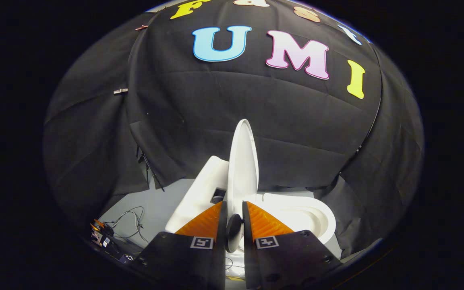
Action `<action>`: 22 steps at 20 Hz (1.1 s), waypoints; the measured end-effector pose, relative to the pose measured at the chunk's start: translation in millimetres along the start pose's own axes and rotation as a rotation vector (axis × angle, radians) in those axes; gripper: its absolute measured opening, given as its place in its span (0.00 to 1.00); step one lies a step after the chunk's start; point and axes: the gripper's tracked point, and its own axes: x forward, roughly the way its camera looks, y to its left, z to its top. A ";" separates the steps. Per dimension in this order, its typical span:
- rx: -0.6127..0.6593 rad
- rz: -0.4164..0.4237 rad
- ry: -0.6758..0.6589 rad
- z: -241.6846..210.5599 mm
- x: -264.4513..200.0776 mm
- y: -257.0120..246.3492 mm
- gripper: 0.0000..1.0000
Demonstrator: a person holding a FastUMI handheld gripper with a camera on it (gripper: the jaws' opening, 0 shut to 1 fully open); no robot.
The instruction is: Open the toilet lid.
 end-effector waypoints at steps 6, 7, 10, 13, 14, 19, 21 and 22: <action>0.016 0.014 -0.010 4.3 -10.7 -6.1 0.23; 0.011 0.022 -0.012 4.5 -14.0 -4.8 0.27; -0.031 0.024 -0.050 14.0 -24.5 -3.9 0.30; -0.086 0.007 -0.101 25.2 -36.0 -6.4 0.45; -0.098 0.012 -0.115 31.8 -38.7 -8.1 0.48; -0.090 0.053 -0.150 37.0 -60.1 -7.2 0.81; -0.074 0.058 -0.166 39.8 -71.5 -15.3 1.00; -0.060 0.065 -0.179 41.5 -77.7 -19.4 0.99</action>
